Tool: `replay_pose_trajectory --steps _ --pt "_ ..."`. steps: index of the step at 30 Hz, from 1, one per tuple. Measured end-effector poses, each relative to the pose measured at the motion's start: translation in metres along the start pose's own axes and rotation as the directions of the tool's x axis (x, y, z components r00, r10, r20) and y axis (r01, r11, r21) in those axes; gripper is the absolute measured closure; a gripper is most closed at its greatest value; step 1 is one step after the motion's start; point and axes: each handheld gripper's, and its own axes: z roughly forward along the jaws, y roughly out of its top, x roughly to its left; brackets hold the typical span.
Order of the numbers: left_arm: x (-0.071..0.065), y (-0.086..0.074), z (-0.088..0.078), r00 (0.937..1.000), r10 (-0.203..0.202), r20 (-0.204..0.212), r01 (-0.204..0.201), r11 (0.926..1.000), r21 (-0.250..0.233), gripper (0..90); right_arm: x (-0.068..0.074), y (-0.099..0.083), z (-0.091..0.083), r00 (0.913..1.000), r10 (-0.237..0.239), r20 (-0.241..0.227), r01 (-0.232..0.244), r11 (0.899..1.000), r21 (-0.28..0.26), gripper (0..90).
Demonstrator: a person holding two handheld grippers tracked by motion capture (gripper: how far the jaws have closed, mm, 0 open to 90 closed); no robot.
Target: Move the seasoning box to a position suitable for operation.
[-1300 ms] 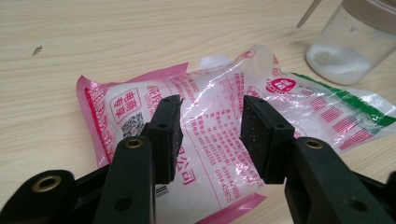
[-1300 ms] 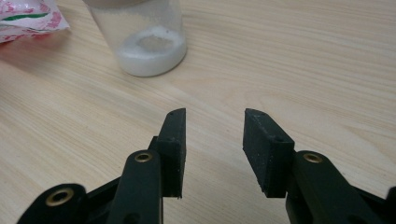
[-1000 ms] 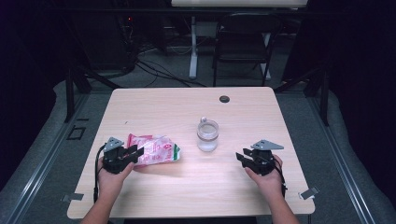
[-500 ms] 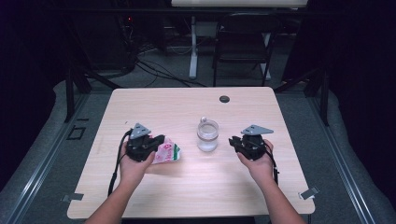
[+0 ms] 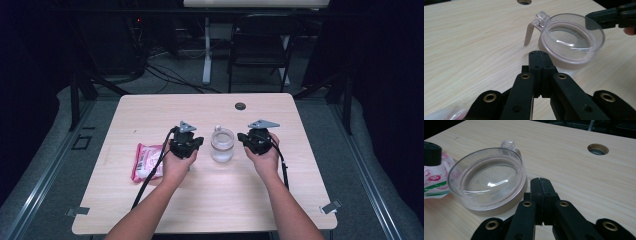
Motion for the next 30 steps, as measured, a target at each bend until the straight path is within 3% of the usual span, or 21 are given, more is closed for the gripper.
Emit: replay_pose_trajectory --steps 2,7,10,14,19,20,29,30 --pt "0.001 0.000 0.010 0.9995 -0.030 -0.006 0.030 0.9995 0.007 90.0 0.000 -0.003 0.008 1.0000 0.002 -0.009 -0.002 1.000 0.008 89.8" --pt "0.004 -0.001 0.020 0.9987 -0.048 -0.021 0.048 0.9985 0.025 90.0 0.001 -0.004 0.013 0.9997 -0.017 -0.019 0.018 1.000 0.021 89.7" --pt "0.000 -0.002 0.022 0.9994 -0.004 -0.034 0.005 0.9997 0.024 90.0 0.003 -0.005 0.014 0.9993 -0.025 -0.029 0.025 0.999 0.027 89.4" --pt "-0.005 0.001 0.025 1.0000 0.003 -0.005 -0.003 0.9997 0.024 90.0 0.003 -0.005 0.013 0.9993 -0.027 -0.027 0.027 0.999 0.025 90.0" --pt "-0.010 0.005 0.026 0.9997 0.023 -0.013 -0.023 0.9993 0.029 90.0 0.005 -0.005 0.012 0.9994 -0.027 -0.023 0.027 0.999 0.025 90.0" --pt "-0.010 0.005 0.025 1.0000 0.002 0.003 -0.002 0.9997 0.024 90.0 0.005 -0.005 0.010 0.9994 -0.026 -0.025 0.027 0.999 0.037 90.0" --pt "-0.012 0.001 0.020 0.9978 0.042 0.051 -0.044 0.9985 0.034 90.0 0.015 -0.014 -0.008 0.9987 -0.048 -0.016 0.049 0.997 0.055 90.0" --pt "-0.013 -0.002 0.018 0.9960 0.045 0.077 -0.048 0.9982 0.037 90.0 0.017 -0.016 -0.011 0.9986 -0.051 -0.014 0.052 0.997 0.054 90.0"
